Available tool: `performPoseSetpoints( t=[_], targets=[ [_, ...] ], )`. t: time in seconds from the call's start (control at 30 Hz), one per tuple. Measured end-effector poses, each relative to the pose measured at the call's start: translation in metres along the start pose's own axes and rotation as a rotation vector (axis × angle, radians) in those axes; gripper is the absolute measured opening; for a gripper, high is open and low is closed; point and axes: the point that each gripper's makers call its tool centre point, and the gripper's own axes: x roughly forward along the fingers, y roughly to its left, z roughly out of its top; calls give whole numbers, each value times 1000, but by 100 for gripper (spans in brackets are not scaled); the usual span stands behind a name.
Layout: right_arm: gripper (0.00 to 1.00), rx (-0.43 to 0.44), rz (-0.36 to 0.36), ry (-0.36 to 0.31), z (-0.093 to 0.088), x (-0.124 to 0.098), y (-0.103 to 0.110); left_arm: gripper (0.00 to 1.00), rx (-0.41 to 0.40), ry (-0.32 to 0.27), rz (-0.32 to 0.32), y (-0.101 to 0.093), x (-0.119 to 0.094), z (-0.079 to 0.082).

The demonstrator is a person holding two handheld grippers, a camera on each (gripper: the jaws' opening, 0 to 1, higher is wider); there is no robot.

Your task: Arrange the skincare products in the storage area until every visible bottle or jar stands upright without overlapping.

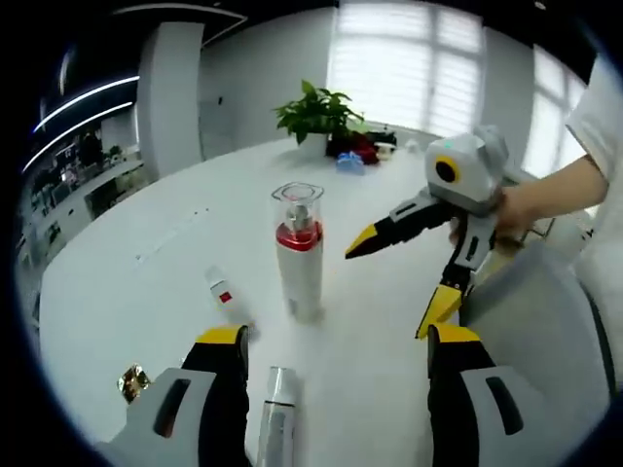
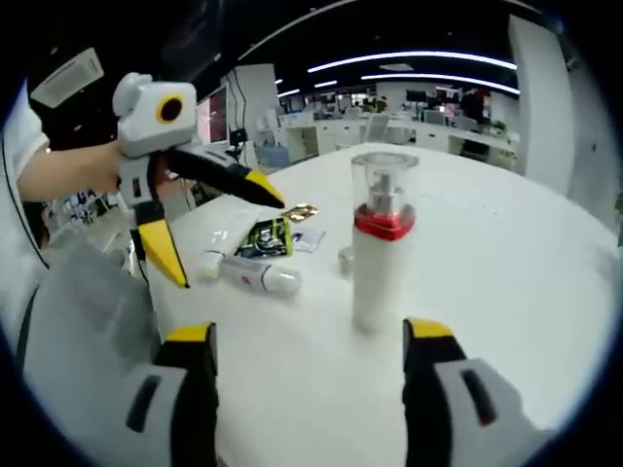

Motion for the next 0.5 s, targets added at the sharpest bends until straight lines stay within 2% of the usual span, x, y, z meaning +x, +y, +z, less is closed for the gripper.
performPoseSetpoints(
  t=[0.23, 0.37, 0.5],
  targets=[
    [85, 26, 0, -6, -4, -17, 14, 80, -60, -1, 55, -8, -26, -23],
    [89, 36, 2, 9, -9, -23, 21, 84, -93, -6, 91, -9, -39, -33],
    [91, 60, -6, -4, -11, -29, 24, 84, -120, 5, 108, -16, -53, -41]
  ],
)
